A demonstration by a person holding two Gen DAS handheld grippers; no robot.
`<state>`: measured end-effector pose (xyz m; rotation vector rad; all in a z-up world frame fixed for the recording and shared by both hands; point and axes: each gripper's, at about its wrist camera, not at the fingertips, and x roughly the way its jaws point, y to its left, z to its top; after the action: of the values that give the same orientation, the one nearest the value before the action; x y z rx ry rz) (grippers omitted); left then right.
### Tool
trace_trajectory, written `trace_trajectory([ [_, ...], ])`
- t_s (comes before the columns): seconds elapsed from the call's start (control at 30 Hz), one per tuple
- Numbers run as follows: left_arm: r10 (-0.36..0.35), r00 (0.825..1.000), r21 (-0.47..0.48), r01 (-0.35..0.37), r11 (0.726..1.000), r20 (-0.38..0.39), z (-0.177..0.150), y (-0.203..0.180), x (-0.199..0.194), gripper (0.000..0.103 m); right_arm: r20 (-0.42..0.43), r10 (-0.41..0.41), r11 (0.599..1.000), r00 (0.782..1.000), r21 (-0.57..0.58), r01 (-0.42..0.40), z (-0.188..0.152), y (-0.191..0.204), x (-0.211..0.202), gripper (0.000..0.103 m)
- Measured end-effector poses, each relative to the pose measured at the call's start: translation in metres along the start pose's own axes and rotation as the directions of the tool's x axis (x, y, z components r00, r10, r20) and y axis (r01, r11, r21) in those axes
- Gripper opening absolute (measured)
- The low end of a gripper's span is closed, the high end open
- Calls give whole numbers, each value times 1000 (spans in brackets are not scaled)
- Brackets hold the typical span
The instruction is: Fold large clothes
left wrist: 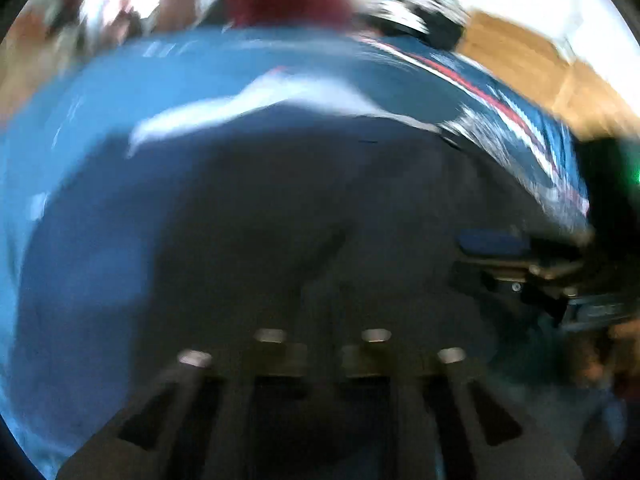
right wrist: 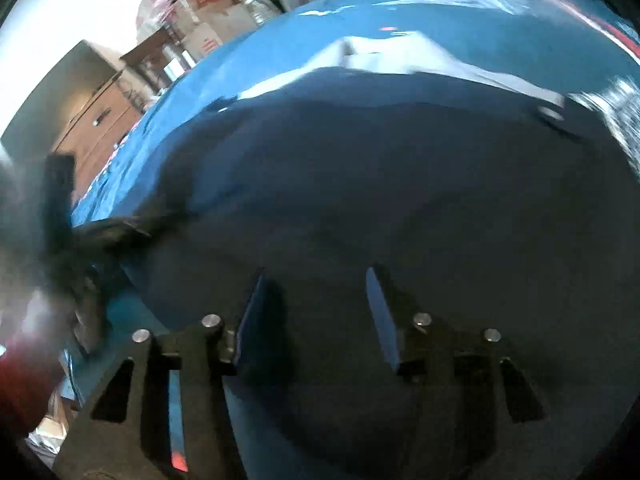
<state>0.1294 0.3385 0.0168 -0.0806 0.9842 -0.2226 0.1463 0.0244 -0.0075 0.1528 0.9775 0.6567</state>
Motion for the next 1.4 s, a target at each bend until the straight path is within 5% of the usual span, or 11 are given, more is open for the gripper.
trace_trajectory([
  [0.13,171,985,-166,-164,972,29,-20,97,-46,6,9,-90,992,996,84,89,-7,-63,-43,47],
  [0.17,168,985,-246,-154,957,35,-27,127,-62,6,16,-116,988,993,108,114,-10,-74,-54,47],
  [0.2,240,970,-294,-223,929,25,-35,145,-74,6,35,-187,970,982,164,179,-14,-90,-75,47],
  [0.27,280,959,-332,-251,909,42,-41,156,-93,3,75,-287,943,955,196,268,-26,-96,-108,51],
  [0.3,344,937,-318,-311,896,52,-42,149,-106,2,105,-351,923,930,204,326,-35,-93,-126,60],
  [0.4,376,915,-236,-337,911,145,-43,95,-121,32,177,-507,852,844,249,460,-79,-77,-158,91],
  [0.43,390,908,-225,-353,908,152,-45,83,-120,45,168,-543,830,823,253,496,-93,-74,-156,93],
  [0.57,414,904,-179,-392,902,108,-67,41,-82,56,78,-559,813,825,244,528,-126,-73,-129,93],
  [0.63,441,892,-166,-423,891,96,-81,35,-63,64,94,-591,797,801,224,561,-135,-73,-120,97],
  [0.73,407,909,-205,-383,901,90,-82,52,-62,71,85,-595,792,799,231,565,-139,-78,-116,103],
  [1.4,452,886,-189,-429,883,104,-96,50,-61,76,100,-591,795,800,239,557,-141,-78,-108,103],
])
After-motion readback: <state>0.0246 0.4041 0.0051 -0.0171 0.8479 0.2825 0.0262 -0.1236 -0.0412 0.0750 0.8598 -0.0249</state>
